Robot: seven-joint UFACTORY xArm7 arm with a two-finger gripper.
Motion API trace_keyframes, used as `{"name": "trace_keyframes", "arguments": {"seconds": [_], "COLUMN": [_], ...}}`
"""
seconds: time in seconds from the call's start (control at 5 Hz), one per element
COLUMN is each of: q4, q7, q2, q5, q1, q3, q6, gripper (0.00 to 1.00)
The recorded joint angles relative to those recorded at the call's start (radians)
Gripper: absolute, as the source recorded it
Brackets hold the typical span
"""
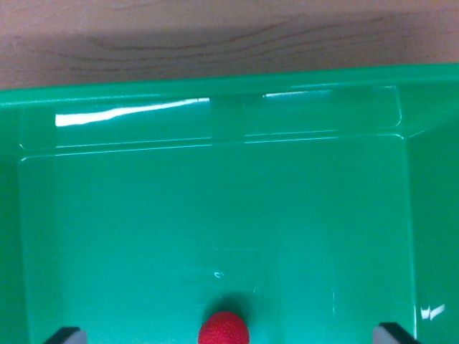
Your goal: Pick fruit
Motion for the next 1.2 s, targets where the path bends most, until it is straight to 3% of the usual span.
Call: {"name": "trace_keyframes", "arguments": {"seconds": [0.2,0.4,0.6,0.8,1.0,1.2], "q4": [0.000,-0.041,-0.041,-0.083,-0.083,-0.124], "q7": [0.000,0.001,0.001,0.001,0.001,0.002], "q2": [0.000,0.007,0.007,0.014,0.014,0.021], "q5": [0.0000,-0.0036,-0.0036,-0.0073,-0.0073,-0.0108], "q1": [0.0000,-0.0001,-0.0001,-0.0002,-0.0002,-0.0004], "q3": [0.000,0.003,0.003,0.006,0.006,0.009], "q6": [0.000,-0.046,-0.046,-0.092,-0.092,-0.136], "gripper": [0.00,0.00,0.00,0.00,0.00,0.00]}}
